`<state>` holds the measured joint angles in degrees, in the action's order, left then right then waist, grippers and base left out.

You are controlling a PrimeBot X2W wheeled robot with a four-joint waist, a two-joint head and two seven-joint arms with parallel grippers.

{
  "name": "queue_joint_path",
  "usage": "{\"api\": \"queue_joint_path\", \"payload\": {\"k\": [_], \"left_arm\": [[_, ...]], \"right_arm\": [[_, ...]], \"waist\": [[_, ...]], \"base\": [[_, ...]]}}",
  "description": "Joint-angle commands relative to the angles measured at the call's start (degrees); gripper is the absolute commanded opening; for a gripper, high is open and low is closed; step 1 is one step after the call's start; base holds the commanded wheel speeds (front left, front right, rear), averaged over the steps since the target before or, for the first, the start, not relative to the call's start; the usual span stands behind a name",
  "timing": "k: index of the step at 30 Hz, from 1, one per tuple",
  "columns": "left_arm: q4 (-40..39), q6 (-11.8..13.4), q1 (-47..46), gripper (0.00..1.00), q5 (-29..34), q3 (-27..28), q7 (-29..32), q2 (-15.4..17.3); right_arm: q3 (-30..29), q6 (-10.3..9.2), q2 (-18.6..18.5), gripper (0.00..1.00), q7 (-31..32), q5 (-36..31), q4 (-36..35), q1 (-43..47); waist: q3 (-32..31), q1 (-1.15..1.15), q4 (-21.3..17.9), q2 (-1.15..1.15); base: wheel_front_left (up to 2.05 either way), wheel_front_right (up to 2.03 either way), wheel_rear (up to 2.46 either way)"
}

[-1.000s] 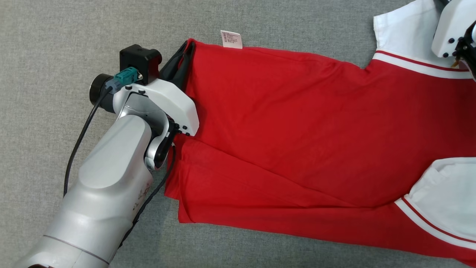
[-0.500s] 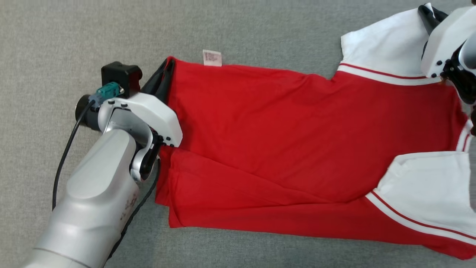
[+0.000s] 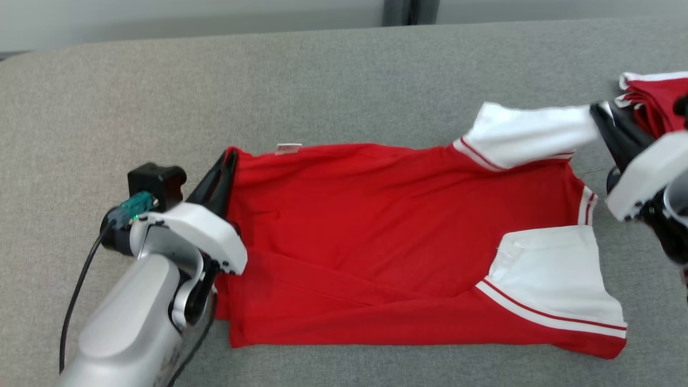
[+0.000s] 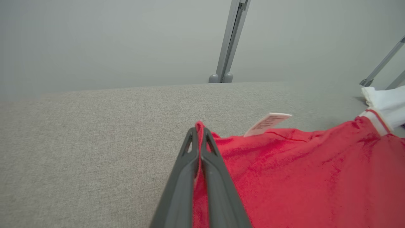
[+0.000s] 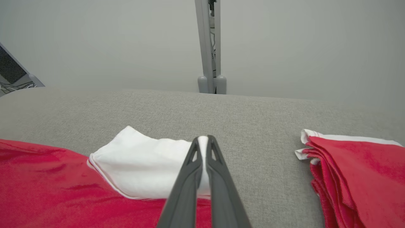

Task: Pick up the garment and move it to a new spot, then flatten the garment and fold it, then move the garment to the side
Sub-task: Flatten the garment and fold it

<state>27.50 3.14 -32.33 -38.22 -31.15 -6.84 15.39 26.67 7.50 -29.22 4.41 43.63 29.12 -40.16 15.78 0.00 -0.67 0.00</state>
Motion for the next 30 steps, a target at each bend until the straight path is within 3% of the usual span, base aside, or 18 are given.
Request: {"api": "queue_joint_path", "payload": {"k": [1,6,12,22,23,24,25,26,28,30], "left_arm": [[-1.14,0.52,1.78,0.0,-0.46,0.41,0.07,0.61],[-8.43,2.9,10.04,0.0,-3.32,1.96,0.38,1.96],[-14.46,4.98,18.87,0.0,-7.65,3.79,0.64,1.69],[-14.68,5.97,23.3,0.0,-10.12,4.35,-0.44,0.18],[-14.7,5.94,23.71,0.13,-10.58,4.58,-0.58,-0.1],[-14.69,5.92,24.07,0.45,-11.02,4.94,-0.87,-0.32],[-14.72,5.86,24.4,0.89,-11.51,5.28,-1.1,-0.5],[-14.67,5.84,24.85,1.0,-12.18,5.77,-1.41,-0.72],[-14.99,5.74,25.55,1.0,-13.37,6.88,-2.41,-1.15],[-15.31,5.77,26.34,1.0,-13.82,7.89,-3.46,-1.15]], "right_arm": [[-0.63,-0.02,-0.68,0.0,-0.71,0.68,-1.34,2.6],[-5.68,-0.01,-0.88,0.0,-2.76,1.49,-9.2,14.66],[-12.8,-0.01,2.72,0.0,-2.7,-0.17,-14.98,26.37],[-19.6,-0.01,8.83,0.0,-1.07,-4.69,-18.51,33.97],[-20.27,-0.01,9.43,0.0,-1.19,-5.18,-18.86,34.52],[-20.91,-0.01,9.93,0.0,-1.39,-5.64,-19.29,35.15],[-21.49,-0.01,10.44,0.13,-1.53,-6.12,-19.79,35.73],[-21.85,-0.01,10.96,0.4,-1.72,-6.41,-20.26,36.35],[-22.49,-0.01,11.9,1.0,-2.15,-6.88,-20.96,37.67],[-23.31,-0.01,12.79,1.0,-2.22,-7.52,-21.28,39.21]], "waist": [[-1.54,0.0,-0.83,0.0],[-3.49,0.0,-1.44,0.0],[-4.87,0.0,-1.64,0.0],[-5.23,0.0,-1.68,0.0],[-5.22,0.0,-1.63,0.0],[-5.21,0.0,-1.58,0.0],[-5.19,0.0,-1.55,0.0],[-5.17,0.0,-1.55,0.0],[-5.1,0.0,-1.52,0.0],[-5.06,0.0,-1.48,0.0]], "base": [[0.0,0.0,0.0],[0.0,0.0,0.0],[0.0,0.0,0.0],[0.0,0.0,0.0],[0.0,0.0,0.0],[0.0,0.0,0.0],[0.0,0.0,0.0],[0.0,0.0,0.0],[0.0,0.0,0.0],[0.0,0.0,0.0]]}}
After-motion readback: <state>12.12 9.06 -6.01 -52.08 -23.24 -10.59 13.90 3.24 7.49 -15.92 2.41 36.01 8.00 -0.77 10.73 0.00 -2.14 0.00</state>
